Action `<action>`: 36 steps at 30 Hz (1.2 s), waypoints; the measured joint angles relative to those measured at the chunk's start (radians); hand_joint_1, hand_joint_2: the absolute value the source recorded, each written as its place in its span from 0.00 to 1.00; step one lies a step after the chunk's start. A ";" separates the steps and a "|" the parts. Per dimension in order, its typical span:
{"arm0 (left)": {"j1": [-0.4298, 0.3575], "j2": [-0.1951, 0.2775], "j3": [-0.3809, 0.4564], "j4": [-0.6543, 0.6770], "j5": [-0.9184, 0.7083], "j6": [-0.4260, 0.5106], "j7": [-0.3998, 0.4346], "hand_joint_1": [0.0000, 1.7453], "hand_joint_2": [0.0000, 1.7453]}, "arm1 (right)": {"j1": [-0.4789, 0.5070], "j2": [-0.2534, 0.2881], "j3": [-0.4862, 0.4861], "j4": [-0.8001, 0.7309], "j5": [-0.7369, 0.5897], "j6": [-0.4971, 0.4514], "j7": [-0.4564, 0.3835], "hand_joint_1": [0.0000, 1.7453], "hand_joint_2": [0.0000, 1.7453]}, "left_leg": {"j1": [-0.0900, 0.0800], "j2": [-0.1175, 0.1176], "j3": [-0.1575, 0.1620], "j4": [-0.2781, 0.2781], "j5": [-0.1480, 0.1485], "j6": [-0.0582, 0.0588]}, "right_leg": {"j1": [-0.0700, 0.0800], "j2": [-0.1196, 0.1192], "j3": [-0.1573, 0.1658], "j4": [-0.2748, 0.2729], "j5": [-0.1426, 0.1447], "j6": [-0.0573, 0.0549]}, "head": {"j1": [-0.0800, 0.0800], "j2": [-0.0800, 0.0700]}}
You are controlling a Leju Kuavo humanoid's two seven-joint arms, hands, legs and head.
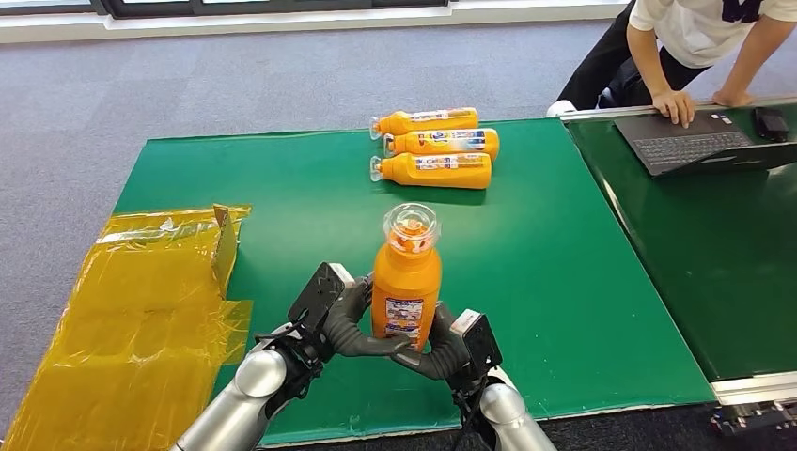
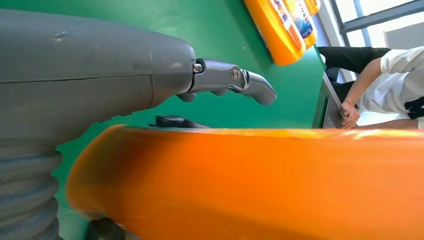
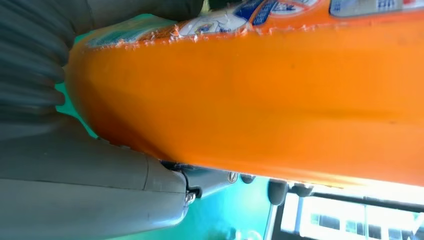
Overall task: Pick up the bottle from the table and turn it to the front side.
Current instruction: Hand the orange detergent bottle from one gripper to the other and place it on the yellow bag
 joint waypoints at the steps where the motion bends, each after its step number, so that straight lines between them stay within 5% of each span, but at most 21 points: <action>1: -0.006 0.000 -0.005 0.003 0.000 0.001 0.000 0.00 1.00 | -0.003 0.000 0.002 0.006 0.002 0.001 -0.002 1.00 1.00 | 0.000 0.000 0.000 0.000 0.000 0.000 | 0.000 0.000 0.000 0.000 0.000 0.000 | 0.000 0.000; 32: -0.177 -0.061 -0.107 0.104 0.177 -0.011 0.087 0.01 1.00 | -0.081 0.032 0.001 0.170 0.011 0.009 -0.028 1.00 1.00 | 0.000 0.002 0.000 0.000 0.001 0.000 | 0.000 0.003 -0.002 0.000 0.003 0.000 | 0.000 0.000; 36: -0.194 -0.068 -0.118 0.121 0.185 -0.022 0.087 1.00 1.00 | -0.079 0.033 -0.004 0.171 0.010 0.005 -0.026 1.00 1.00 | 0.000 0.003 0.000 0.000 0.001 0.000 | 0.000 0.004 -0.003 0.000 0.003 0.000 | 0.000 0.000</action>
